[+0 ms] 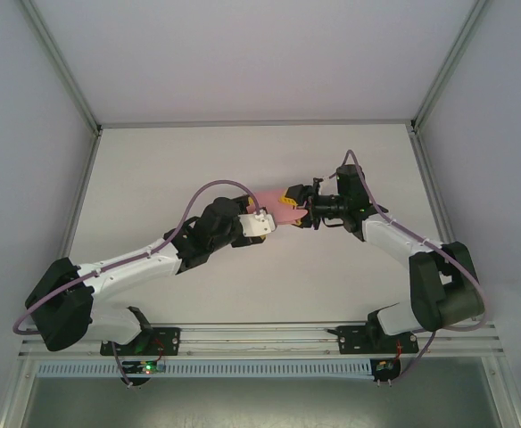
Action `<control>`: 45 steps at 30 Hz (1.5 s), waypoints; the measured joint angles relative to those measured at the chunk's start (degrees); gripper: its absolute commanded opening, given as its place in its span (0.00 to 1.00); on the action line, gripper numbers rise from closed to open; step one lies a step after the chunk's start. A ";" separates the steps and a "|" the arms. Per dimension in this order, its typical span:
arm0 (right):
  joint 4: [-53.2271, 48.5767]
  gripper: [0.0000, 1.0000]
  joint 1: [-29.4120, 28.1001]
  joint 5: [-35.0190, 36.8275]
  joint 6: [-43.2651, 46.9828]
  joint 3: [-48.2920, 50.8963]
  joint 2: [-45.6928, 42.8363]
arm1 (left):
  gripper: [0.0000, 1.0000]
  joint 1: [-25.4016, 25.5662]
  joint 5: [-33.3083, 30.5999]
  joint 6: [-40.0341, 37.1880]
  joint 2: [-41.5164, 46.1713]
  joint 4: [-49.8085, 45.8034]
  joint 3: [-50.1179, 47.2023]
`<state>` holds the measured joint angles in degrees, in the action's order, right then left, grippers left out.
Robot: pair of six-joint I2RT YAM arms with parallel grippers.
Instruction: Assemble paper box
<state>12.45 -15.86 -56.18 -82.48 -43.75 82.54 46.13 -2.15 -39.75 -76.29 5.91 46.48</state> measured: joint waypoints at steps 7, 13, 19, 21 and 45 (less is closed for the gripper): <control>2.51 0.49 0.02 -0.48 -3.17 0.44 0.28 | 0.47 0.00 -0.39 -0.26 -0.17 0.17 0.00; 3.30 0.58 0.02 -0.59 -4.22 0.50 0.33 | 0.40 0.04 -0.48 -0.52 -0.17 0.17 0.00; 3.02 0.73 0.39 -1.27 -1.68 0.79 0.26 | 0.40 0.04 -0.28 -0.46 -0.15 -0.52 0.00; 0.81 0.76 1.01 -0.81 1.84 0.72 -0.35 | 0.40 0.04 -0.02 -0.26 -0.15 -2.40 0.15; -1.27 0.98 17.16 15.10 37.59 7.28 -26.77 | 0.40 -9.33 20.79 8.46 -8.07 -40.28 16.92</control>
<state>11.18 1.30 -41.08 -44.88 -36.47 55.77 36.80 18.63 -31.29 -84.36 -34.37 63.40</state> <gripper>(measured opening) 0.983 0.399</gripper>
